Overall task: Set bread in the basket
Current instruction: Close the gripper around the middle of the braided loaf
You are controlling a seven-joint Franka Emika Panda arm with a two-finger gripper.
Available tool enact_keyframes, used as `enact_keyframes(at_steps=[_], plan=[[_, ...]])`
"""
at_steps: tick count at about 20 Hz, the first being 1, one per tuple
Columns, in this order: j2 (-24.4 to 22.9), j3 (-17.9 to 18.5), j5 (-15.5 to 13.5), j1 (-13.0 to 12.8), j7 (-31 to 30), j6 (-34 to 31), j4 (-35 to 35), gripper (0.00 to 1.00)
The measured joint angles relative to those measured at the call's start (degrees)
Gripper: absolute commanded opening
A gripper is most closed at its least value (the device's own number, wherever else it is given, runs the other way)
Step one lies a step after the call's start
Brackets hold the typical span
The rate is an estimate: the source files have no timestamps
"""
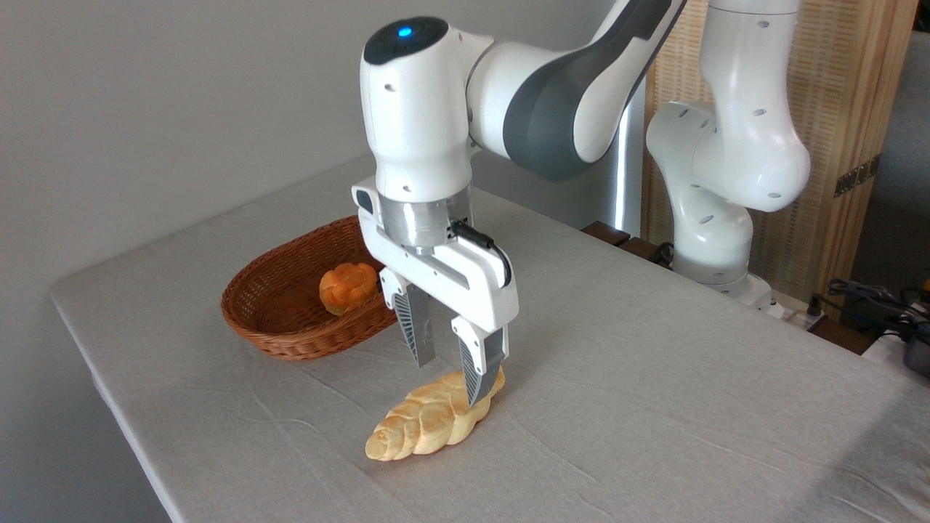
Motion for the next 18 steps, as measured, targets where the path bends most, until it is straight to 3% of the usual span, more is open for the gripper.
enact_keyframes(at_steps=[11,12,14,15,18], plan=[[3.5,0.0,0.0,-0.1,0.0,3.6,-0.4,1.00],[3.5,0.0,0.0,-0.1,0.0,3.6,-0.4,0.91],[3.6,0.0,0.0,-0.1,0.0,3.6,-0.4,0.61],[3.6,0.0,0.0,-0.1,0.0,3.6,-0.4,0.52],[3.6,0.0,0.0,-0.1,0.0,3.6,-0.4,0.50]])
